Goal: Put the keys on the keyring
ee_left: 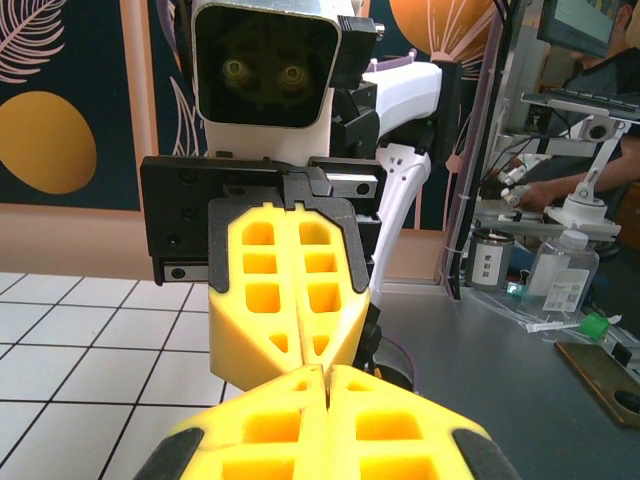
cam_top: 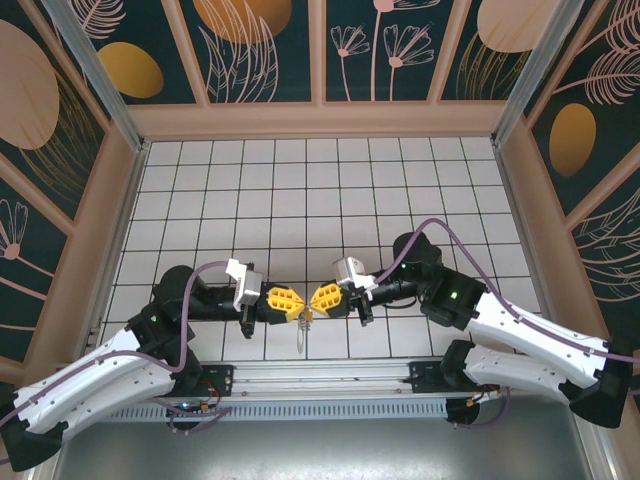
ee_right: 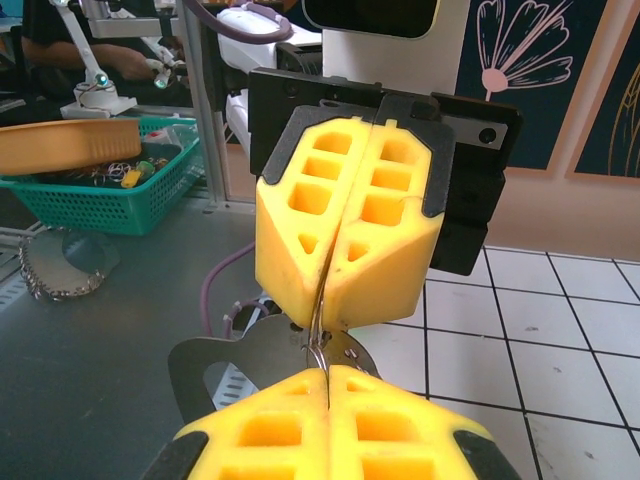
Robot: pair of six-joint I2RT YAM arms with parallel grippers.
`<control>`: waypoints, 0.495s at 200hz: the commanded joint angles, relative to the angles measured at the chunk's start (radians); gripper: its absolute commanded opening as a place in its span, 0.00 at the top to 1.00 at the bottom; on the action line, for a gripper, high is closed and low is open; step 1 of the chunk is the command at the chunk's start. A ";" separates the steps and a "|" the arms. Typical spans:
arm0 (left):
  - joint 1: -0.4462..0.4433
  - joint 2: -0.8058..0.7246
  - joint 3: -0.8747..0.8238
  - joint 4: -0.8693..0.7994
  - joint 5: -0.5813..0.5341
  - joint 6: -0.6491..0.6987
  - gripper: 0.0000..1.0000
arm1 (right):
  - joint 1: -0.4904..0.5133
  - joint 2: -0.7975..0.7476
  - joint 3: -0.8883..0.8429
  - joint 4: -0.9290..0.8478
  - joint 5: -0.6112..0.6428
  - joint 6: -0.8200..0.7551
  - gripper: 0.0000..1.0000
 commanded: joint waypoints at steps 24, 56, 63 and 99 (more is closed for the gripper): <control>-0.001 -0.003 0.032 0.012 0.045 0.021 1.00 | 0.004 -0.006 0.018 0.007 0.009 -0.037 0.74; 0.000 -0.001 0.037 0.006 0.046 0.020 1.00 | 0.030 -0.003 0.030 -0.035 0.032 -0.086 0.66; -0.001 0.000 0.038 0.005 0.046 0.020 1.00 | 0.032 0.002 0.035 -0.044 0.038 -0.090 0.67; -0.001 0.012 0.044 0.001 0.047 0.026 1.00 | 0.040 0.031 0.052 -0.052 0.036 -0.096 0.66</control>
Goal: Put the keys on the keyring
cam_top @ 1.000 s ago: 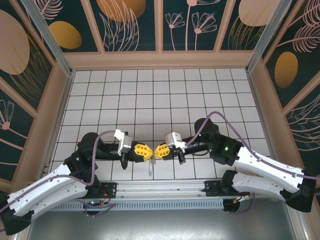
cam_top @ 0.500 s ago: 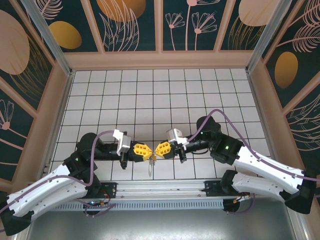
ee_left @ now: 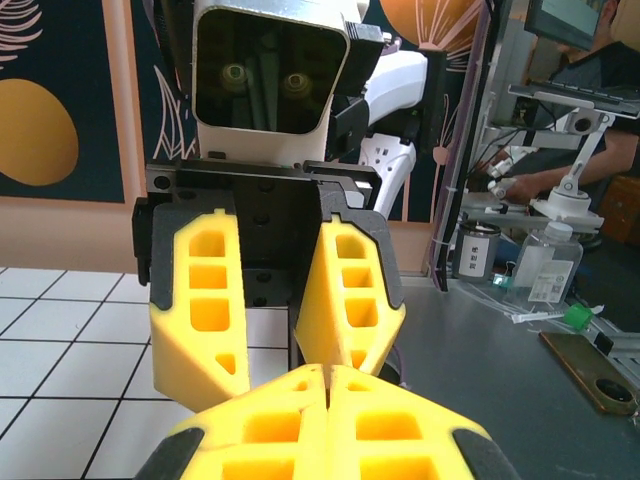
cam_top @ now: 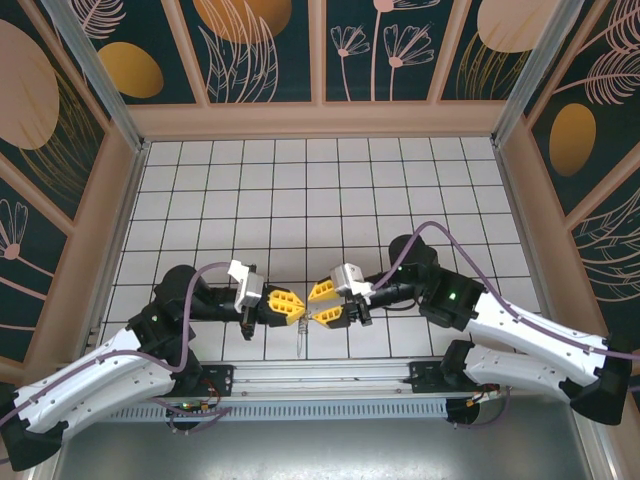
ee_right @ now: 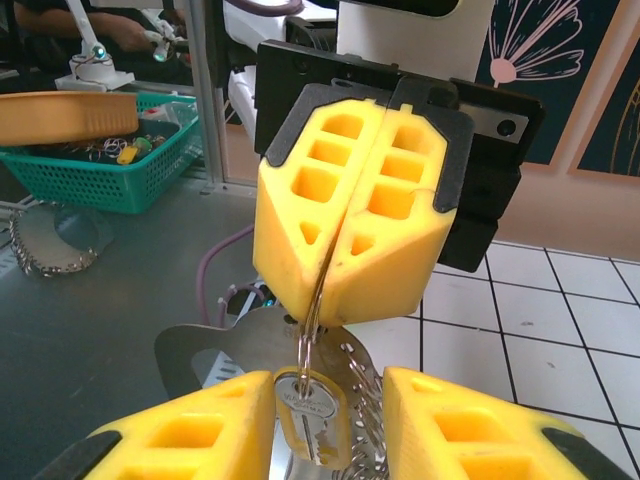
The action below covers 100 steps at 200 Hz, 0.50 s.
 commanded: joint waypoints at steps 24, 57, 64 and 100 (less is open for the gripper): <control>-0.001 0.008 0.044 0.011 0.023 0.029 1.00 | 0.020 0.028 0.050 -0.011 0.016 -0.027 0.70; -0.001 0.008 0.048 0.007 0.024 0.032 1.00 | 0.021 0.040 0.059 -0.013 0.021 -0.028 0.85; 0.000 0.009 0.048 0.006 0.025 0.032 1.00 | 0.021 0.038 0.058 -0.011 0.023 -0.027 0.88; -0.001 0.001 0.049 0.002 0.023 0.033 1.00 | 0.020 0.025 0.050 0.001 0.043 -0.011 1.00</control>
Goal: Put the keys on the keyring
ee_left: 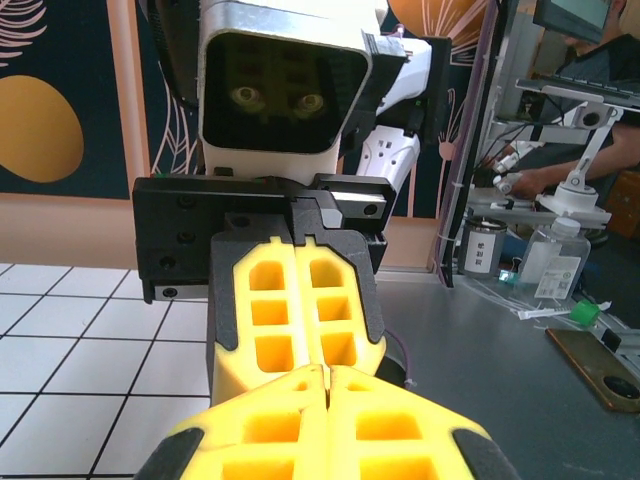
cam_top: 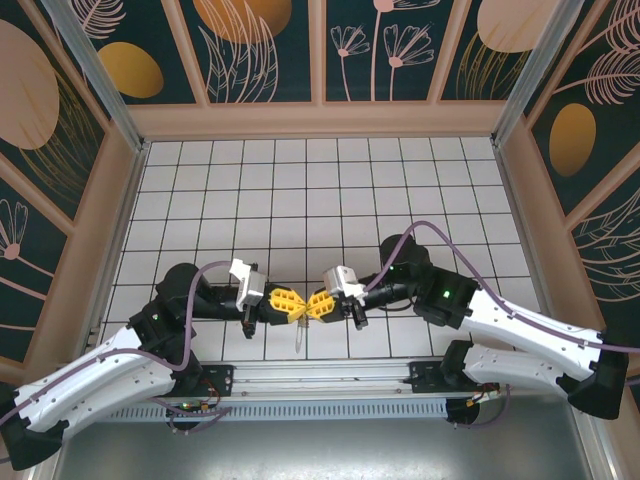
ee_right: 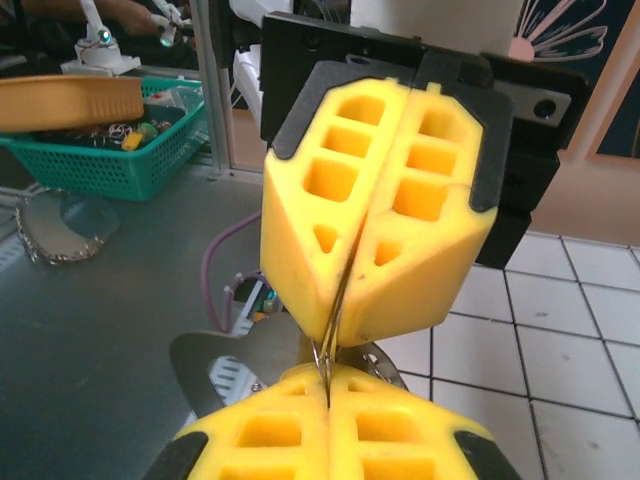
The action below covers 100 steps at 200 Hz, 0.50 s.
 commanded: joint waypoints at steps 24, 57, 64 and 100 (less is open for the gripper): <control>-0.002 -0.016 0.043 0.007 0.025 0.019 1.00 | -0.018 -0.028 0.022 0.047 0.014 0.042 1.00; -0.003 -0.017 0.046 0.008 0.033 0.019 1.00 | -0.053 -0.026 0.019 0.067 -0.015 0.089 1.00; -0.003 -0.016 0.047 0.009 0.033 0.019 1.00 | -0.056 -0.025 0.017 0.069 -0.014 0.094 1.00; -0.003 -0.024 0.043 0.007 0.036 0.018 1.00 | -0.066 -0.022 0.013 0.075 -0.009 0.116 1.00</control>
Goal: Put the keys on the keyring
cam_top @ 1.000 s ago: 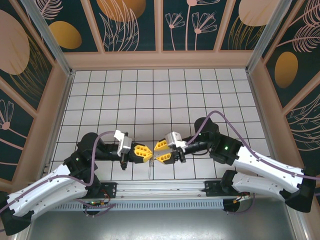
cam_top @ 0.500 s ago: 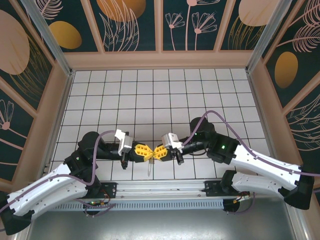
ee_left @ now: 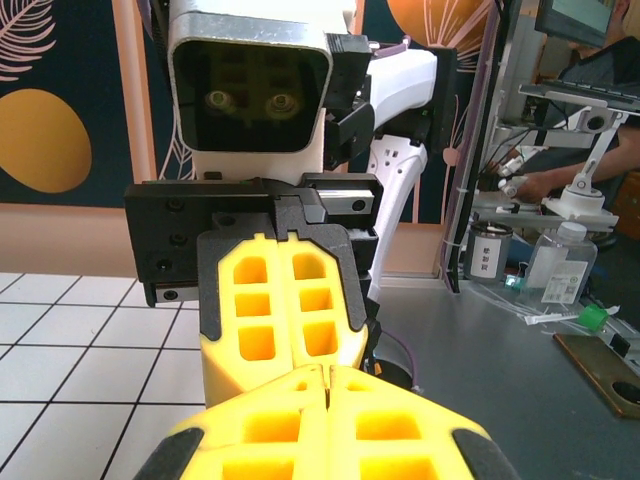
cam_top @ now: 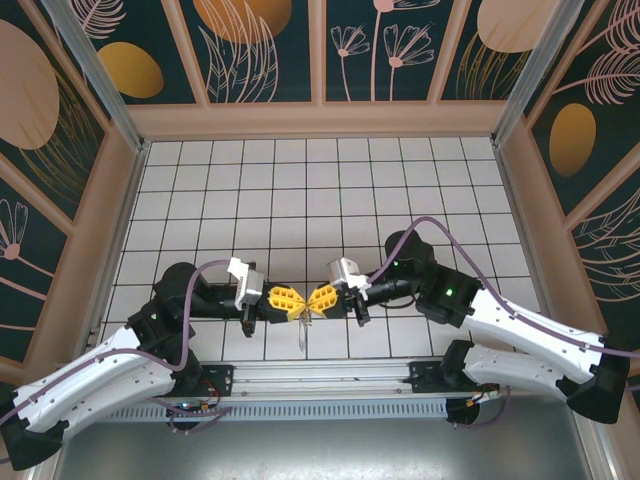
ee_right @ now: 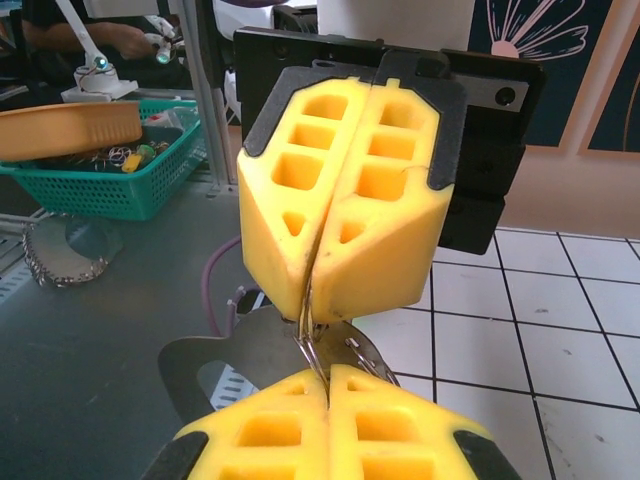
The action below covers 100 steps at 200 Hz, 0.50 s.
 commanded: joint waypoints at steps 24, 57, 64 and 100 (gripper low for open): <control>-0.004 -0.021 0.029 0.007 0.049 0.012 1.00 | -0.028 -0.002 0.017 0.066 0.021 0.055 1.00; -0.005 -0.020 0.029 0.002 0.055 0.022 1.00 | -0.043 0.024 0.035 0.064 0.012 0.095 1.00; -0.005 -0.021 0.028 0.002 0.055 0.024 1.00 | -0.045 0.029 0.041 0.063 0.009 0.101 1.00; -0.004 -0.023 0.027 -0.008 0.056 0.032 1.00 | -0.046 0.042 0.052 0.072 0.003 0.118 1.00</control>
